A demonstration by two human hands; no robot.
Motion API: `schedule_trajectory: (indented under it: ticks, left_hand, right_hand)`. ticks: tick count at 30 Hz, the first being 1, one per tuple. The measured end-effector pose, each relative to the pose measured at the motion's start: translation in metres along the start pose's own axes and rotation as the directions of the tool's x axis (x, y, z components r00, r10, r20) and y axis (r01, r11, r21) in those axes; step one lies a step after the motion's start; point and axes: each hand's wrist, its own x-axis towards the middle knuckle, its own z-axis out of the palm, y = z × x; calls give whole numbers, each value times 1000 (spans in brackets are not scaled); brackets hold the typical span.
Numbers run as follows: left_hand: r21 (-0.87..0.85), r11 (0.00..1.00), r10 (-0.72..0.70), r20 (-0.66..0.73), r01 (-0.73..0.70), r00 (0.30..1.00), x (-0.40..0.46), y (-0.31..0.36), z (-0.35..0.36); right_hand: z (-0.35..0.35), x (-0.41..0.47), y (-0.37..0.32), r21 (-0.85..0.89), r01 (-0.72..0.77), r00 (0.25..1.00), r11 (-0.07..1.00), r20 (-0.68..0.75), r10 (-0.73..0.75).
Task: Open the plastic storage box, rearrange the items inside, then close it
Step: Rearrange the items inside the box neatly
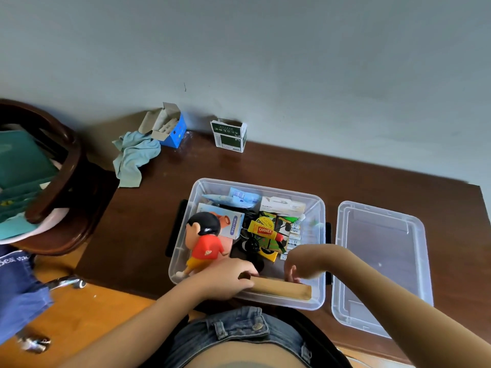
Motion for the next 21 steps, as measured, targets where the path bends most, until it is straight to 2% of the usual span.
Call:
schedule_trajectory:
  ticks: [3,5,7,10,12,14,16,17,18,21]
  left_hand:
    - [-11,1000,-8,32,8,999,-4,1,-3]
    - [-59,998,9,5,-9,1000,-9,5,-10]
    - [-146,988,28,-73,-38,997,-19,12,-21]
    - [-236,962,64,-289,-136,955,-37,21,-41]
    - [-261,936,89,-471,-235,878,-47,23,-53]
    - [-235,914,110,-643,-332,758,-55,21,-61]
    - [-103,947,115,-777,-305,619,-58,13,-66]
    - [-34,971,116,-801,-237,587,-56,6,-68]
    - [11,989,100,-792,-149,603,-55,-2,-69]
    - [-5,998,-50,-571,58,819,-55,-25,-67]
  right_hand:
    - [-8,4,-2,-66,1,999,998,41,1]
    - [-14,5,-4,-70,-8,1000,998,-26,7]
    - [-21,6,-4,-5,11,987,1000,-161,-12]
    - [-33,7,-5,118,50,943,992,-333,-8]
    - [-39,10,-6,190,52,907,980,-420,33]
    - [-42,14,-7,235,42,893,971,-445,70]
    - [-39,18,-10,264,21,910,964,-404,91]
    - [-36,20,-10,295,17,919,955,-381,101]
    - [-33,23,-12,337,17,924,941,-365,114]
    - [-26,28,-18,395,8,920,919,-363,148]
